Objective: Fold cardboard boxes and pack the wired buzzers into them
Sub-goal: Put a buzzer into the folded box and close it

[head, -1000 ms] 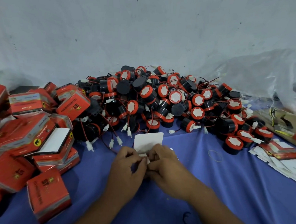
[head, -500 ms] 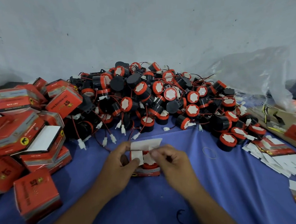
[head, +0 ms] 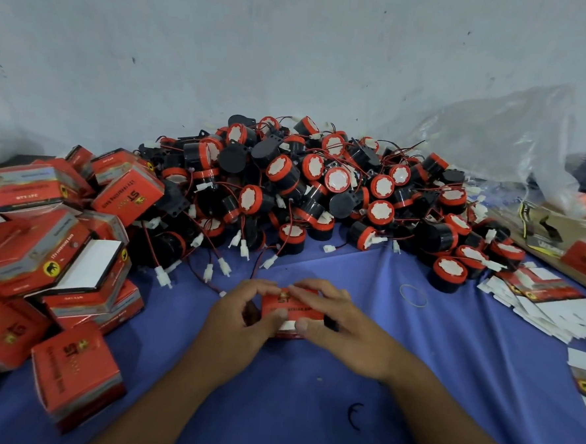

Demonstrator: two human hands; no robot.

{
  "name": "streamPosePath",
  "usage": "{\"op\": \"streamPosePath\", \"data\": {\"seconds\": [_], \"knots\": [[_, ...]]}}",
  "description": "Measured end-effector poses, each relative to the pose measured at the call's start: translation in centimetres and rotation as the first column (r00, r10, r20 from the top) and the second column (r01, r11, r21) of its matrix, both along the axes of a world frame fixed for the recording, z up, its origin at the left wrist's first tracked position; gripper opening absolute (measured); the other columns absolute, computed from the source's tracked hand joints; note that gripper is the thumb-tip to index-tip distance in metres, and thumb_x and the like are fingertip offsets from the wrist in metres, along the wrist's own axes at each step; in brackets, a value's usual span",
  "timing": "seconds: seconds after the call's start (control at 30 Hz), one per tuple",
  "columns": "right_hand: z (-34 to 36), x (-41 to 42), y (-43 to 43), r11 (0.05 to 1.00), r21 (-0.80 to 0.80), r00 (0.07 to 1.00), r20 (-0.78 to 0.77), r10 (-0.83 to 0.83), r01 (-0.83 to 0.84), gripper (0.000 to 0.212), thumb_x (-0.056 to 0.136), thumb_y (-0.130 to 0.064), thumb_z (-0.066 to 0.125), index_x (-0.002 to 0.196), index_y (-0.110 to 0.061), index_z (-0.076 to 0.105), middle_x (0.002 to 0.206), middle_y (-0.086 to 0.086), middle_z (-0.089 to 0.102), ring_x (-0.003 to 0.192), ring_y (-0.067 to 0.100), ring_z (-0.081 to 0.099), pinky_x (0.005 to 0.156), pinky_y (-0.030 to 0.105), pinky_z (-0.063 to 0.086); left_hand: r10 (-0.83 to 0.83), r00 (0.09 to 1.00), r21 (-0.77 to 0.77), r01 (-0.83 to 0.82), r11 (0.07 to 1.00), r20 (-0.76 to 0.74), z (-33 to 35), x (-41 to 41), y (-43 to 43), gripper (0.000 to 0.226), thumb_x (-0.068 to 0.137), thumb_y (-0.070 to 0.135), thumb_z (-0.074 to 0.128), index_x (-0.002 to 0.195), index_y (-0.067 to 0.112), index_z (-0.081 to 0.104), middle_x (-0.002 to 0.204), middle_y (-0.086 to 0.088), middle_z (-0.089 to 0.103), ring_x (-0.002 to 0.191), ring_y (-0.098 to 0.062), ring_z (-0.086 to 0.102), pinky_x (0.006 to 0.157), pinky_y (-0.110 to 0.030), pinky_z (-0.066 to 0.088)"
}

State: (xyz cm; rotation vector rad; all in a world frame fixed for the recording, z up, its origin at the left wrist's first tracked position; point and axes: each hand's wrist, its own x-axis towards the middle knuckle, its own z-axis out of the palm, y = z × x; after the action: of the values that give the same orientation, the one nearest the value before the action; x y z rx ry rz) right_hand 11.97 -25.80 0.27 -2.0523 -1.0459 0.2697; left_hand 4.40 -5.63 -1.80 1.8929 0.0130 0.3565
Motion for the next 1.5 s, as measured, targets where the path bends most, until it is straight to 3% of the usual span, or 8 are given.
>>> {"op": "streamPosePath", "data": {"seconds": [0.07,0.23,0.53,0.97,1.07,1.2,1.33,1.5], "knots": [[0.0,0.1,-0.1,0.999,0.015,0.992,0.117,-0.042,0.041,0.050,0.095,-0.052,0.057,0.141,-0.032,0.054,0.136,-0.022,0.046,0.131,0.005,0.035,0.109,0.028,0.037,-0.009,1.000,0.031,0.009,0.999,0.018,-0.1,0.1,0.2,0.030,0.085,0.051,0.069,0.113,0.042,0.063,0.098,0.029,0.063,0.082,-0.001,0.062,0.072,-0.022,0.051],[0.2,0.5,-0.3,0.992,0.124,0.990,0.139,-0.034,0.017,0.041,0.097,-0.033,0.064,0.135,-0.018,0.061,0.129,-0.009,0.059,0.122,0.012,0.056,0.099,0.035,0.050,-0.113,0.993,0.039,0.112,0.993,0.042,-0.2,0.1,0.2,0.045,0.075,0.050,0.075,0.118,0.043,0.064,0.133,0.028,0.052,0.123,0.002,0.052,0.095,-0.026,0.053],[-0.7,0.7,0.3,0.976,0.219,0.971,0.233,-0.050,-0.002,0.030,0.101,-0.032,0.060,0.127,-0.020,0.069,0.124,-0.015,0.063,0.117,0.007,0.061,0.097,0.026,0.050,-0.070,0.988,0.164,0.048,0.985,0.134,-0.2,0.3,0.1,0.028,0.088,0.040,0.061,0.114,0.049,0.064,0.127,0.033,0.058,0.123,0.012,0.049,0.099,-0.007,0.039],[-0.9,0.1,0.9,0.991,-0.019,0.861,0.498,-0.108,0.135,0.044,0.105,-0.043,0.042,0.139,-0.020,0.060,0.143,-0.004,0.055,0.127,0.017,0.053,0.104,0.036,0.047,-0.099,0.958,0.484,-0.045,0.874,0.268,0.1,0.0,0.7,0.033,0.094,0.013,0.065,0.126,0.014,0.067,0.140,0.007,0.056,0.135,-0.010,0.043,0.112,-0.019,0.034],[-1.0,-0.6,1.0,0.991,-0.043,0.834,0.546,-0.081,0.124,0.048,0.106,-0.041,0.036,0.143,-0.017,0.054,0.147,0.002,0.051,0.130,0.022,0.049,0.110,0.035,0.042,-0.138,0.962,0.490,0.005,0.872,0.235,0.2,-0.2,0.9,0.040,0.091,0.028,0.066,0.128,0.015,0.064,0.142,0.009,0.053,0.141,-0.004,0.038,0.116,-0.020,0.030],[-1.0,-0.5,0.9,0.999,0.022,0.832,0.553,-0.047,0.042,0.045,0.107,-0.031,0.043,0.146,-0.010,0.049,0.149,0.004,0.049,0.138,0.019,0.042,0.119,0.030,0.029,-0.146,0.956,0.476,0.009,0.880,0.253,0.1,0.0,0.8,0.046,0.089,0.031,0.065,0.131,0.016,0.059,0.141,0.015,0.050,0.141,-0.002,0.034,0.116,-0.016,0.027],[-1.2,0.0,1.5,0.978,0.208,0.748,0.645,-0.158,0.027,0.029,0.098,-0.021,0.064,0.121,-0.006,0.071,0.126,0.003,0.069,0.119,0.017,0.061,0.107,0.031,0.046,-0.107,0.942,0.453,-0.053,0.890,0.319,-0.4,0.2,0.7,0.039,0.090,0.021,0.067,0.128,0.011,0.062,0.137,0.009,0.055,0.139,-0.012,0.042,0.114,-0.026,0.034],[-1.3,0.2,1.7,0.958,0.283,0.768,0.600,-0.222,0.056,0.023,0.096,-0.022,0.066,0.113,-0.008,0.075,0.117,0.000,0.072,0.105,0.015,0.066,0.093,0.031,0.053,-0.114,0.945,0.422,-0.028,0.906,0.308,-0.4,0.2,0.4,0.044,0.090,0.027,0.067,0.131,0.012,0.061,0.140,0.008,0.055,0.140,-0.009,0.041,0.114,-0.029,0.037]]}}
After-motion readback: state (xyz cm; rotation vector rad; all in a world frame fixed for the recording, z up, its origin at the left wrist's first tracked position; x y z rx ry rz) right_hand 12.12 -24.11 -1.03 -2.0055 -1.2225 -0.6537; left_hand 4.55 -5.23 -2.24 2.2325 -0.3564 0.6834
